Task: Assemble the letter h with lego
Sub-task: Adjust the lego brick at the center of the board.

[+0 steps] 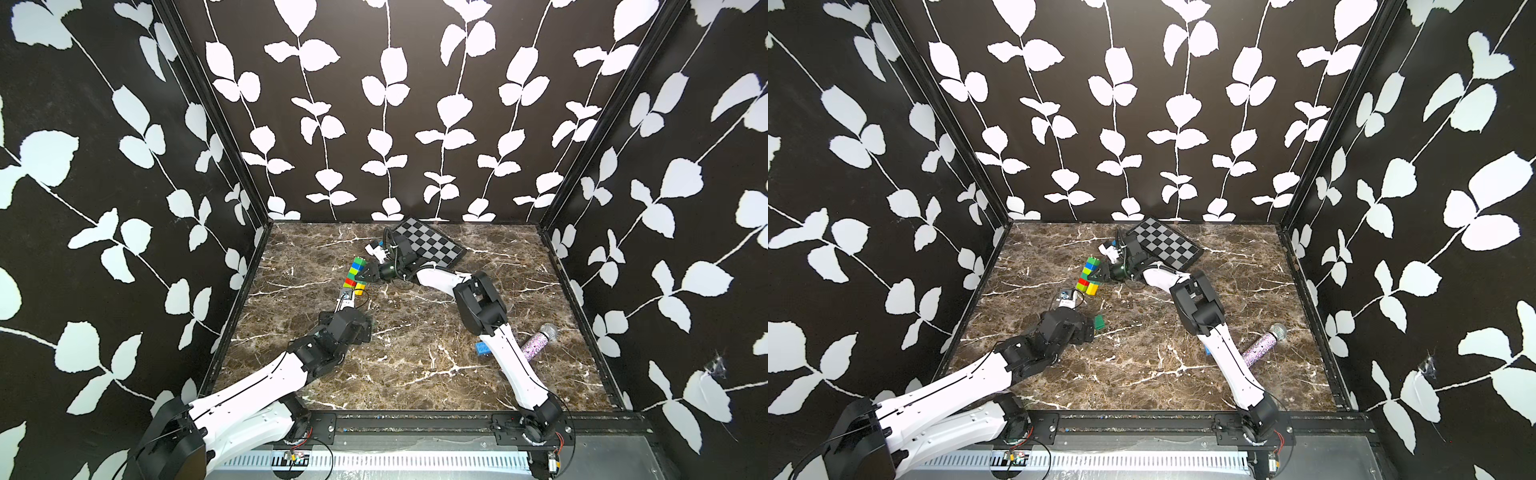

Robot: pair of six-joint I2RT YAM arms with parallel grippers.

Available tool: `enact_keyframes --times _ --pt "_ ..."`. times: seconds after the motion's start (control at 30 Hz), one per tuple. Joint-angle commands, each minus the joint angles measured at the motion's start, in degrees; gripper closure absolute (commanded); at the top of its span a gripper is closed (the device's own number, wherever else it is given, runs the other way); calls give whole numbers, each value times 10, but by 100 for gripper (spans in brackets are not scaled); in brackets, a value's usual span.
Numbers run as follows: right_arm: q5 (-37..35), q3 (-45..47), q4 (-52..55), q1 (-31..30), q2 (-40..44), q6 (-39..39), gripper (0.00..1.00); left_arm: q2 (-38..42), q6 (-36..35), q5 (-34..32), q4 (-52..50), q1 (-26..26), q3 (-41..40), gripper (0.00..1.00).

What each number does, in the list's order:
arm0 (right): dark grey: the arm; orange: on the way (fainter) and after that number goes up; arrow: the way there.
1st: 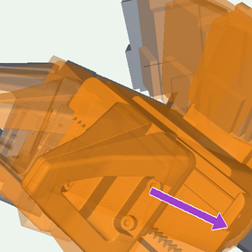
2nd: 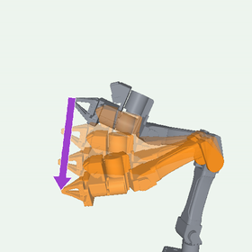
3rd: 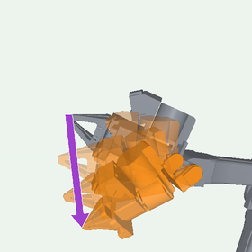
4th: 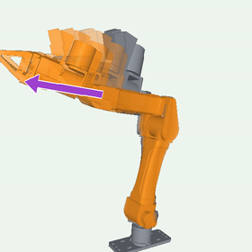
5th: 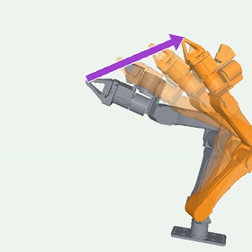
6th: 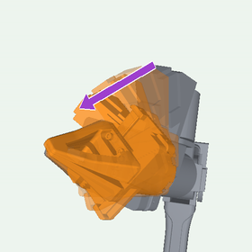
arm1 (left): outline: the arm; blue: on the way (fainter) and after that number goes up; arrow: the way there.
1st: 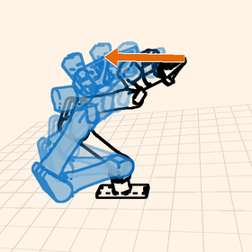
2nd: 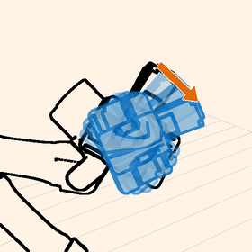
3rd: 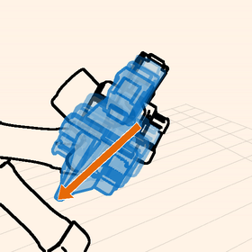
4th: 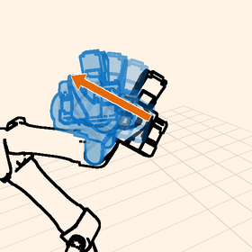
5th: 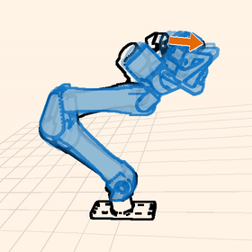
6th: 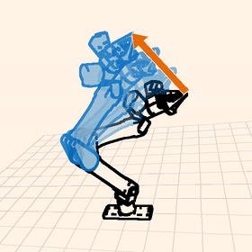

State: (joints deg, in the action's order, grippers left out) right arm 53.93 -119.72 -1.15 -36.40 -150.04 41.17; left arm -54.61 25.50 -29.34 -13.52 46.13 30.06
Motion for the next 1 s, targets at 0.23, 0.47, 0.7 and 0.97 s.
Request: enact_keyframes --times 0.23,0.47,0.7,0.97 --pt "34 -131 99 8 -72 -1 53 9 10 12 -9 -1 18 1" --pt "6 -124 94 13 -72 4 42 6 12 19 -5 -2 17 1" --pt "-79 -152 176 20 -57 -49 31 2 15 23 -5 -2 19 1" --pt "-143 -148 192 24 -31 -68 27 14 20 10 -12 -2 16 1"
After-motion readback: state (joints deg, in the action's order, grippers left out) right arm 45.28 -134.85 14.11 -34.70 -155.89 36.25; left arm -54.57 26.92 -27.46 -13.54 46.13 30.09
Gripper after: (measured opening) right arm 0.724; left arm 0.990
